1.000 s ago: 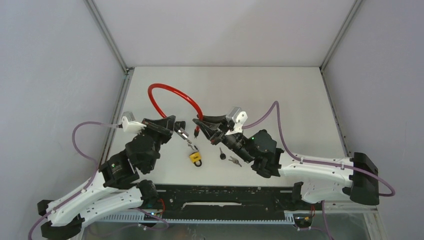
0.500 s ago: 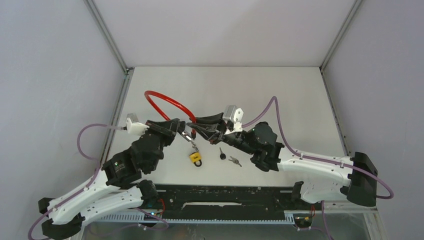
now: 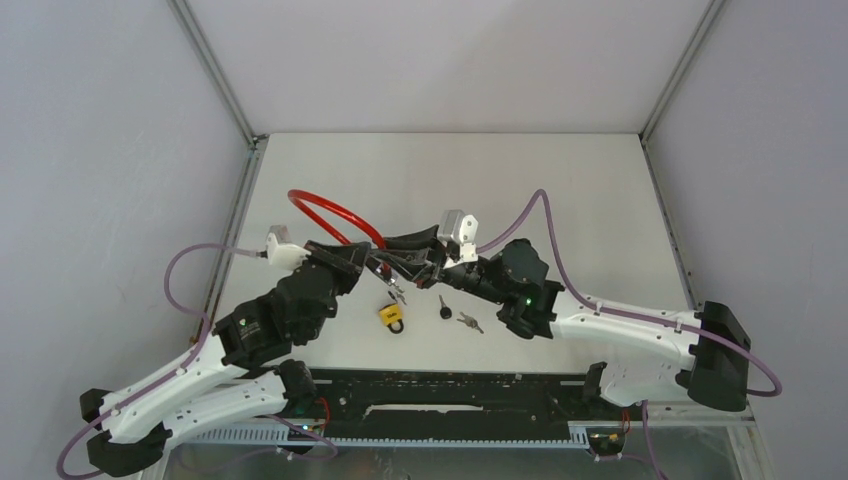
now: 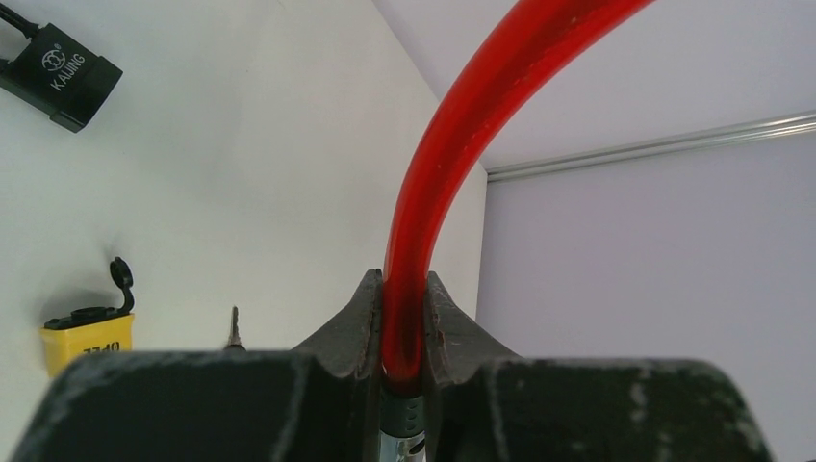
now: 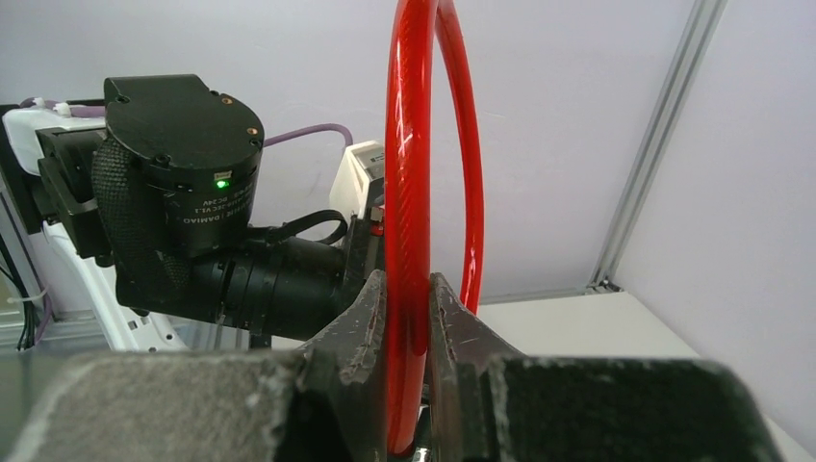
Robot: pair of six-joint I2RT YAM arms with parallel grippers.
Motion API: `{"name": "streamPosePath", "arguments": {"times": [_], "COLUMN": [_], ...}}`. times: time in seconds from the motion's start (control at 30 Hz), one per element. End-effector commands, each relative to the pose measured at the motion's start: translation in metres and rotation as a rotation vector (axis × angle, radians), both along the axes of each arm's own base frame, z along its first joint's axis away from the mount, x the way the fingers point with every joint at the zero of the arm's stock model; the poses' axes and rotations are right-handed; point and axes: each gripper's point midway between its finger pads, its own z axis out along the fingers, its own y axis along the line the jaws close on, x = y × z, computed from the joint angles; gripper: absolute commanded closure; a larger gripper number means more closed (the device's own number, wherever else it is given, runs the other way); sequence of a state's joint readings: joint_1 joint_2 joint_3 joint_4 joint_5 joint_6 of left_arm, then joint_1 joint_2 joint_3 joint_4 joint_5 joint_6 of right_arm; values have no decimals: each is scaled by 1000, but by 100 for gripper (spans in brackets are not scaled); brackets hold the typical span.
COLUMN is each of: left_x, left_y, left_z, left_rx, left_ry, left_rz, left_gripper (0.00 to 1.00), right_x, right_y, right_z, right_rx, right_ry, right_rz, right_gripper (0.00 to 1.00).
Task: Lock with the key
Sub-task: Lock the lock.
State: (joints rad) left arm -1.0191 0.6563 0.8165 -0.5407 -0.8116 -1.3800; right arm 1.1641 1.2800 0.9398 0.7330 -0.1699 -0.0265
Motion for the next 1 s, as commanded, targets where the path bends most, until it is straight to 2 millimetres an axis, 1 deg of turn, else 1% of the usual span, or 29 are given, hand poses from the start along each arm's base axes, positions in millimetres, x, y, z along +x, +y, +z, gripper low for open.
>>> {"name": "streamPosePath", "arguments": {"times": [0.0,0.27,0.63,0.97], "left_x": [-1,-3,-6,-8], "left_y": [-11,-15,-17,-18], "left_z": [12,12,10,7], "left_rx": [-80,-92,-110,-112], "left_ry": [-13,-13,-13,-6], "left_rz": [-27,-49,-72,-83], "left_gripper": [100,100,100,100], "right_x": [-11,0,8,9], "right_y": [-2,-1,-1,-3], "right_z": [40,35,31,32], "right_rx": [107,98,101,112], "right_ry": [-58,-56,-20,-24], "right_rz": [56,42,31,29], "right_gripper": [100,100,100,100]}}
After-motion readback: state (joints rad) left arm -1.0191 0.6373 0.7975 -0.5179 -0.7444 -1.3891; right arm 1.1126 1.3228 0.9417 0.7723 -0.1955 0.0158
